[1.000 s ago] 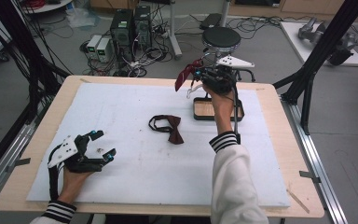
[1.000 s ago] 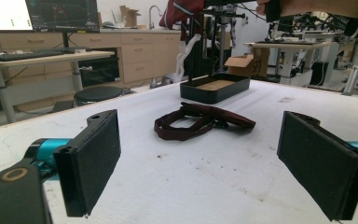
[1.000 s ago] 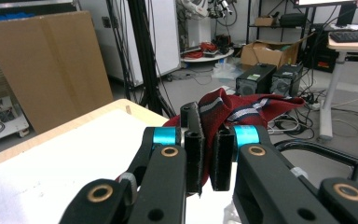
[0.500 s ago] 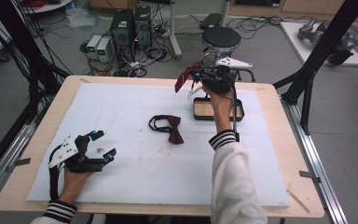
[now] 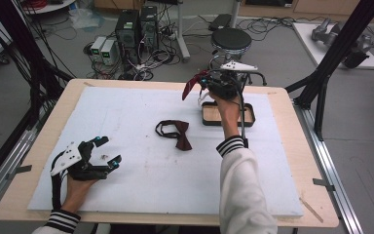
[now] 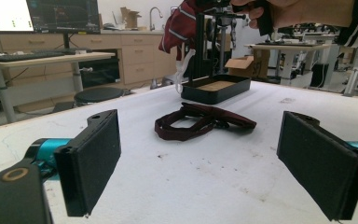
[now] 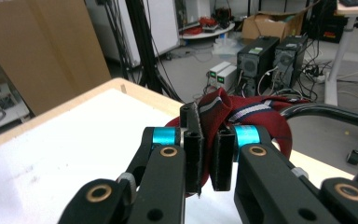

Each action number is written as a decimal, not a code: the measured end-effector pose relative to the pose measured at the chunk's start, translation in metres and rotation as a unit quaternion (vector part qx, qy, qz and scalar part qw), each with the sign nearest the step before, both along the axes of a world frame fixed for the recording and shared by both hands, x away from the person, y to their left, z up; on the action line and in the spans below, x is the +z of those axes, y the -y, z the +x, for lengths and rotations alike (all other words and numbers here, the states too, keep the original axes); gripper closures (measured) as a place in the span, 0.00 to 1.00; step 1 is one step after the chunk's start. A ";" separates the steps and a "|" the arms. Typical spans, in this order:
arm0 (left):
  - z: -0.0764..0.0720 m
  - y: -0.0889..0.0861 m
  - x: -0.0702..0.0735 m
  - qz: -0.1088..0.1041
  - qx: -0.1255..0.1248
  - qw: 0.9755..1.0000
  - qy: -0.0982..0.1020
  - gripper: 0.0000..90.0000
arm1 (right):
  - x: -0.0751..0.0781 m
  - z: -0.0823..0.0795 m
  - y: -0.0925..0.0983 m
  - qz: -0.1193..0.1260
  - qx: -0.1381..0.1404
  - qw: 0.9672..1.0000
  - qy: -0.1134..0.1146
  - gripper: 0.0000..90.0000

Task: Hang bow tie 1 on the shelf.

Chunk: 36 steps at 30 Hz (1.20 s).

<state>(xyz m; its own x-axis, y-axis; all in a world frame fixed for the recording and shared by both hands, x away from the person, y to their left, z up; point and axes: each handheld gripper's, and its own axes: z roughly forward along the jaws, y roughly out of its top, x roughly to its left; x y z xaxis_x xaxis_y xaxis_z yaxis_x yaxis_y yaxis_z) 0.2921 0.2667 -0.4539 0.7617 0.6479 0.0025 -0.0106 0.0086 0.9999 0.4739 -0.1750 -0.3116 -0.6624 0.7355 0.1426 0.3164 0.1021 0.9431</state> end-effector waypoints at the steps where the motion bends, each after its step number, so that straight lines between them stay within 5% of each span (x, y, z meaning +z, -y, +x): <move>1: 0.000 0.000 0.000 0.000 0.000 1.000 0.000 0.16 | -0.001 0.000 -0.001 -0.004 -0.001 1.000 -0.001 0.96; 10: 0.000 0.000 0.000 0.001 -0.001 1.000 0.001 0.15 | -0.010 0.003 -0.006 -0.026 0.004 0.999 -0.039 0.96; 23: 0.000 0.000 0.000 0.000 0.000 1.000 0.002 0.16 | -0.021 0.003 -0.005 -0.041 0.011 0.998 -0.056 0.94; 27: 0.000 0.000 0.000 0.000 0.000 1.000 0.002 0.16 | -0.021 0.003 -0.008 -0.041 0.021 0.998 -0.047 0.67; 30: 0.000 0.000 0.000 0.001 0.000 1.000 0.002 0.16 | -0.020 0.003 -0.010 -0.032 0.025 0.998 -0.039 0.26; 33: 0.000 0.000 0.000 -0.001 0.000 1.000 0.002 0.16 | -0.017 -0.002 -0.014 -0.026 0.050 0.997 -0.046 0.12; 36: 0.000 0.000 0.000 -0.001 0.000 1.000 0.002 0.16 | -0.013 -0.008 -0.016 -0.039 0.068 0.996 -0.040 0.12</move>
<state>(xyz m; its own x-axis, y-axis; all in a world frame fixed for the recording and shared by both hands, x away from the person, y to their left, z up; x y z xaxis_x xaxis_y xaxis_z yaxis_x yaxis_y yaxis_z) 0.2918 0.2664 -0.4541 0.7617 0.6479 0.0052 -0.0150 0.0097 0.9998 0.4660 -0.1594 -0.3244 -0.7456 0.6503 0.1455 0.3692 0.2214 0.9026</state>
